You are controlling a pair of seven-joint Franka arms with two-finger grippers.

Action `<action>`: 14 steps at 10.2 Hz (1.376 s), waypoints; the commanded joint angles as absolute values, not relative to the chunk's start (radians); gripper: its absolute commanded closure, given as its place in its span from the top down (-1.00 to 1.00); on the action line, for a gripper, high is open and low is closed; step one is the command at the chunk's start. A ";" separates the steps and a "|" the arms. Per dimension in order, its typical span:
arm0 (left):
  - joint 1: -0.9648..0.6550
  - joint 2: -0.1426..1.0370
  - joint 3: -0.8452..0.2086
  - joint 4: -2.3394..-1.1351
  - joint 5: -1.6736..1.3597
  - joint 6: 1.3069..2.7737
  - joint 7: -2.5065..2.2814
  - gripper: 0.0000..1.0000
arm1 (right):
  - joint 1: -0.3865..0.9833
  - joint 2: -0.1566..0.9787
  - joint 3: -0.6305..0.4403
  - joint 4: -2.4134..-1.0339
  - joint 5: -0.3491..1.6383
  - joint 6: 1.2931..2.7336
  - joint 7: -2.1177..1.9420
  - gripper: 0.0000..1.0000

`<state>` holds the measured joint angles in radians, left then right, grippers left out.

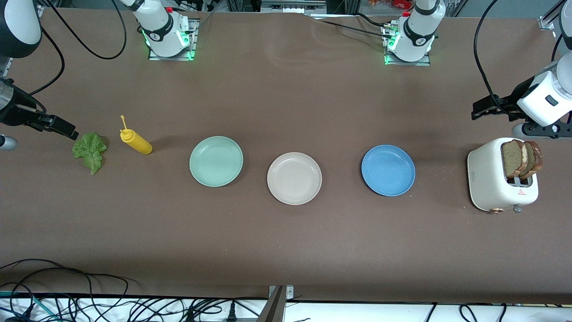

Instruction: Make sandwich on beige plate with both arms

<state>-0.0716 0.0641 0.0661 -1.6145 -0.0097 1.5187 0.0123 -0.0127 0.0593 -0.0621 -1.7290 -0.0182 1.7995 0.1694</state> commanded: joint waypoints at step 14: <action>0.023 0.219 0.069 -1.549 0.059 1.523 0.084 1.00 | -0.023 0.061 -0.054 -1.720 -0.005 1.798 0.178 1.00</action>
